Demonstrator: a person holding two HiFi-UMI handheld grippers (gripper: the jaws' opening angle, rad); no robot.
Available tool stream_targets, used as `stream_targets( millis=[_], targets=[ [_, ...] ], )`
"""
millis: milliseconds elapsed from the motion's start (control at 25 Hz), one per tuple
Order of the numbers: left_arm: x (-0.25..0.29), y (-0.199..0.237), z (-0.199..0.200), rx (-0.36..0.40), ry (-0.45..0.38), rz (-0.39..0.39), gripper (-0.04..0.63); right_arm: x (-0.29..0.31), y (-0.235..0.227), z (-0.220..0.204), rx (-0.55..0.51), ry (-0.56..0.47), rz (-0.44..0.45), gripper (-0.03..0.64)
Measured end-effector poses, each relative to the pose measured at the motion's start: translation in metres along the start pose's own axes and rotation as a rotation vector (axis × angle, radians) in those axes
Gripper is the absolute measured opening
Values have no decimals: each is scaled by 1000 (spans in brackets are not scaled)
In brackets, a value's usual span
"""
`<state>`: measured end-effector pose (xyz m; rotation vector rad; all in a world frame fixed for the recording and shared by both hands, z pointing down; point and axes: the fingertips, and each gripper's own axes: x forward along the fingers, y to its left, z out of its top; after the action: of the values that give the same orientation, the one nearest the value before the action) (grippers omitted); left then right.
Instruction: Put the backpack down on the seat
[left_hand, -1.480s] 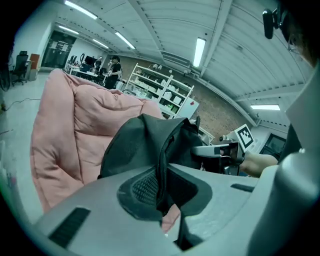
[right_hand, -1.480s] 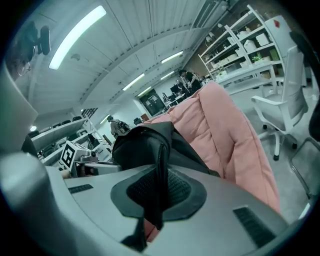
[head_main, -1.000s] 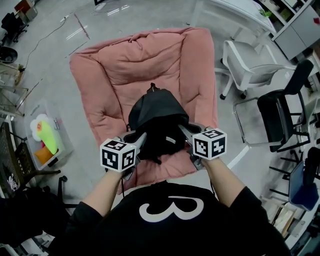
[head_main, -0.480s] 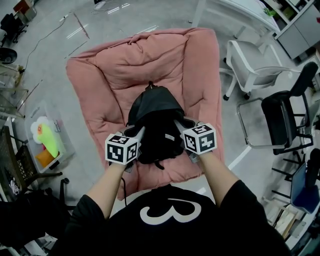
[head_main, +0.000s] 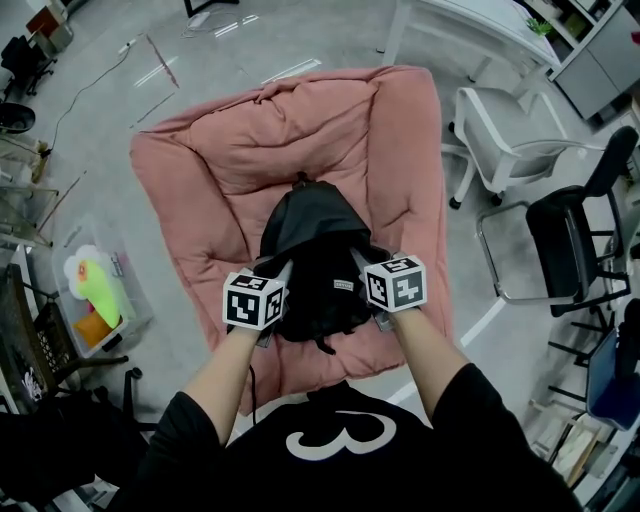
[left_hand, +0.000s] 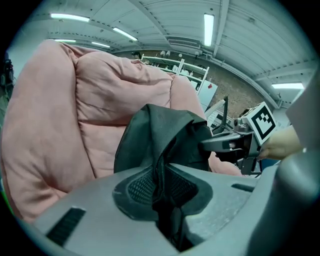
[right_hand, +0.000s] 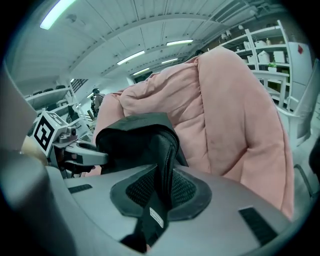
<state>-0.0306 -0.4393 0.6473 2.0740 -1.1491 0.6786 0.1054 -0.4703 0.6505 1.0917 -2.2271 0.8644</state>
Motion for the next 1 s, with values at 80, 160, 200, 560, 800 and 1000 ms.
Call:
stream_targets(
  millis=[80,160,200,560,800,1000],
  targets=[
    [-1,1,0,-12,-1,-10,66,-2,-3,1,9,-11,-22,55],
    [-4,2,-2,-37,-3,-25,149,-4,-7,3,37,-28,-41,89],
    [-6,1,-3,-50,-5,-33,180,-4,-7,4,55,-37,-38,115],
    [-43,-11,-14,-79,-45,-105,282,-49,-7,2,-9,-88,-148,293],
    [-104,-24,-17,-80,-79,-150,282,-106,51,5,-11,-152,-37,291],
    [-164,-51,-13,-66,-119,-231,267,-158,118,3,69,-212,144,291]
  ],
)
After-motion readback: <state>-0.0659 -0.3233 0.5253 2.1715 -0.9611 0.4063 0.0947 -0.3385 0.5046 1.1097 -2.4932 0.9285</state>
